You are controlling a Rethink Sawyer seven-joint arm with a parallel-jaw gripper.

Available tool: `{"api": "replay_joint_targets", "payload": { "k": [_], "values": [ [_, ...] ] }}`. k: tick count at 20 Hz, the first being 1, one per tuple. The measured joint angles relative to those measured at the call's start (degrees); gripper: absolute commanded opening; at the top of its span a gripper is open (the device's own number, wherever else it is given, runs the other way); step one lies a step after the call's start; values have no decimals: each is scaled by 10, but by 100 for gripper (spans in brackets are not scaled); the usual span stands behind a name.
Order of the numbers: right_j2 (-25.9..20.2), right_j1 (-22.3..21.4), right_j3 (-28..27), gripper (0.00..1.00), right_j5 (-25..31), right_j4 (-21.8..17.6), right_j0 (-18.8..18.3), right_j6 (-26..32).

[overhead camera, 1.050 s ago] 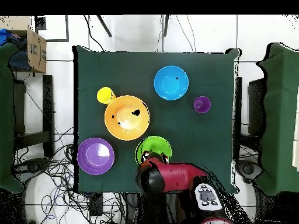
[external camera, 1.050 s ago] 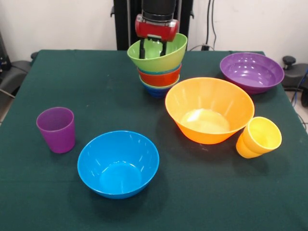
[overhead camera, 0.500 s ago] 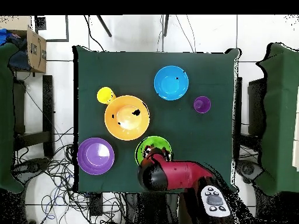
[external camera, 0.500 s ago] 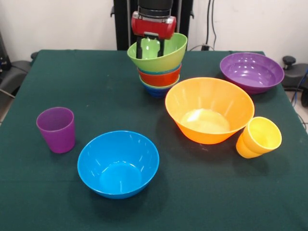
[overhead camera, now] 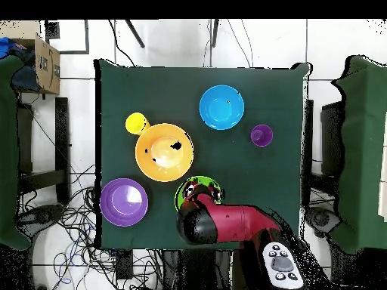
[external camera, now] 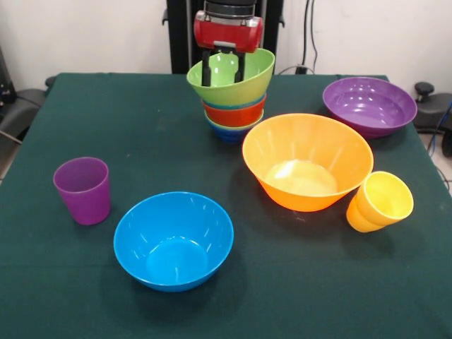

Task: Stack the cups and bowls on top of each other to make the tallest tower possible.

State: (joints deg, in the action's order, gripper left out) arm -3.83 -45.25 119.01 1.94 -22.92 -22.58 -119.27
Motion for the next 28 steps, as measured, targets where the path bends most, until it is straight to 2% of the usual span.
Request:
{"api": "replay_joint_targets", "payload": {
  "k": [9,28],
  "values": [
    [-10,-8,0,100,0,11,-1,0],
    [23,67,0,100,-18,11,26,0]
  ]
}}
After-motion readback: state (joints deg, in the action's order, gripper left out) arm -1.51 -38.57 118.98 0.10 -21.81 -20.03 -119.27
